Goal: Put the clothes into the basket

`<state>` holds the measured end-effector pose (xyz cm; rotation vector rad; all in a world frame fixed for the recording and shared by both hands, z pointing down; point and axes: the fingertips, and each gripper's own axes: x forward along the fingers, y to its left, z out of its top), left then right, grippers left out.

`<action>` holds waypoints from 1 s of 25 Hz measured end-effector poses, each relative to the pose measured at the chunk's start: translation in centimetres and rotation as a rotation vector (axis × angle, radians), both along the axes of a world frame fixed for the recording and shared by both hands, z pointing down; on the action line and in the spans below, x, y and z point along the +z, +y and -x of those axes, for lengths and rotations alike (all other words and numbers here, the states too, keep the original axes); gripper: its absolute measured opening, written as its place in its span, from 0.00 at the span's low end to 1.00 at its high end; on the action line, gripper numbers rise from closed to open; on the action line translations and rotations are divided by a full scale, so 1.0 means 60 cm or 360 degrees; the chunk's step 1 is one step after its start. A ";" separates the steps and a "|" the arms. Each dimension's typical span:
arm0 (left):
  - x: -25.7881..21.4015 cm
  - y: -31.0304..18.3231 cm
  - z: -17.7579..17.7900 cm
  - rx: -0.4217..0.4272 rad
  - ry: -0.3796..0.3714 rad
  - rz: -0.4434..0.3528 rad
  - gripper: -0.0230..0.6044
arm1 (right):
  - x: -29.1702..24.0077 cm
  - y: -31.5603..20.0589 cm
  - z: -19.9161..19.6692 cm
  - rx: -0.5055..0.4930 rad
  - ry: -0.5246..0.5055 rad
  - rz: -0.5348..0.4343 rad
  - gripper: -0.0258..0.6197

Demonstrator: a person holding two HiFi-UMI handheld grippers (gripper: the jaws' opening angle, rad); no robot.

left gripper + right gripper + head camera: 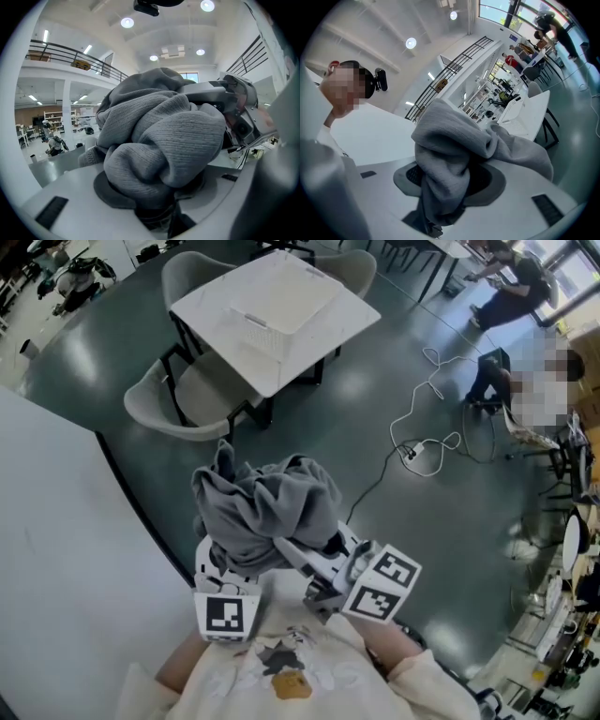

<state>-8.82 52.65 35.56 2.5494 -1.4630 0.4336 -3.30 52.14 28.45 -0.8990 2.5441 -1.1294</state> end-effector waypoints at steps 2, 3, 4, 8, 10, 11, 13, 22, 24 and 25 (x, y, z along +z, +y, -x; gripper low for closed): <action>0.001 -0.012 0.004 0.0002 0.0008 0.0002 0.32 | 0.002 -0.013 0.006 -0.0002 0.0007 0.0007 0.33; 0.004 -0.017 0.005 0.0001 0.0015 0.0013 0.32 | 0.003 -0.018 0.007 -0.0004 0.0014 0.0015 0.33; 0.006 -0.023 0.005 0.0000 0.0020 0.0028 0.32 | 0.005 -0.026 0.008 -0.0005 0.0019 0.0025 0.33; 0.014 -0.063 0.001 -0.0004 0.0023 0.0069 0.32 | 0.013 -0.068 0.003 -0.0008 0.0018 0.0057 0.33; 0.021 -0.087 -0.003 -0.0007 0.0014 0.0074 0.32 | 0.021 -0.093 -0.001 -0.0019 0.0014 0.0065 0.33; 0.025 -0.101 -0.006 -0.0013 0.0009 0.0082 0.32 | 0.025 -0.107 -0.004 -0.0025 0.0010 0.0072 0.33; 0.029 -0.130 -0.013 -0.0031 -0.0001 0.0099 0.32 | 0.030 -0.139 -0.012 -0.0037 -0.0003 0.0085 0.33; 0.012 -0.267 -0.057 -0.0099 -0.0122 0.0098 0.32 | 0.018 -0.277 -0.062 -0.0124 -0.0107 0.0051 0.33; 0.009 -0.297 -0.077 -0.0118 -0.0132 0.0105 0.32 | 0.017 -0.309 -0.084 -0.0137 -0.0129 0.0055 0.33; 0.008 -0.310 -0.086 -0.0130 -0.0132 0.0115 0.32 | 0.018 -0.323 -0.094 -0.0146 -0.0137 0.0057 0.33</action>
